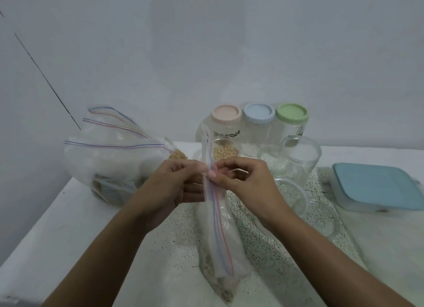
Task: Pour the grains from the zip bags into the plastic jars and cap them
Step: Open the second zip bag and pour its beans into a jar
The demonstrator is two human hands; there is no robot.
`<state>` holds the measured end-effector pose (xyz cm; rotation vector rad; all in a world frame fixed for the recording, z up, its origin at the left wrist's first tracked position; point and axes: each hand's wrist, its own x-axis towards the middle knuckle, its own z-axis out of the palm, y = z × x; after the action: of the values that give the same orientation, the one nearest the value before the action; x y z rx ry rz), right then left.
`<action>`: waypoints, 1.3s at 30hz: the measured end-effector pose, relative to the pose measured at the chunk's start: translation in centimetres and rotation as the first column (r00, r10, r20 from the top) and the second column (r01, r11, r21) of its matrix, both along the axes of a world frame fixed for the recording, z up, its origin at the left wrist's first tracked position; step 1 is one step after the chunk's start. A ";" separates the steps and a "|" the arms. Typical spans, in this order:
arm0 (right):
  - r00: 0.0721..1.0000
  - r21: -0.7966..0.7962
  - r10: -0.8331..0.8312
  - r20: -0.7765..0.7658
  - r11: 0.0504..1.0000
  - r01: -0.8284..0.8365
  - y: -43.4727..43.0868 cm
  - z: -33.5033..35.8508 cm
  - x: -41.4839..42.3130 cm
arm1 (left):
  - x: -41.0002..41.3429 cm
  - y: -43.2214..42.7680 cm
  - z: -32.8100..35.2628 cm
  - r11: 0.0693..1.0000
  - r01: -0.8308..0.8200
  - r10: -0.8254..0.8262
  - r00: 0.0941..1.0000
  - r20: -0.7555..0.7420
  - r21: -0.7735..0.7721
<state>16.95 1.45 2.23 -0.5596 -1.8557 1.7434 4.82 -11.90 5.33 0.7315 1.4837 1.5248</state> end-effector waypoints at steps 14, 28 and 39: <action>0.996 0.051 0.033 0.079 0.998 -0.037 2.4 0.2 0.4 | -0.4 0.1 -2.4 0.974 -0.224 0.219 0.917 -0.333 0.024; 0.939 0.575 0.047 0.341 0.780 -0.248 3.5 4.3 -1.3 | -4.9 -4.3 0.0 0.975 0.217 -0.135 0.765 -0.630 0.054; 0.880 0.700 -0.203 0.430 0.690 -0.183 0.8 3.8 -6.6 | -6.3 -3.3 -2.2 0.963 0.267 -0.237 0.821 -0.519 -0.018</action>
<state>10.38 2.26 6.01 -0.6935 -2.6582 0.7148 -1.50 -15.20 3.15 1.4017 1.6456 1.2168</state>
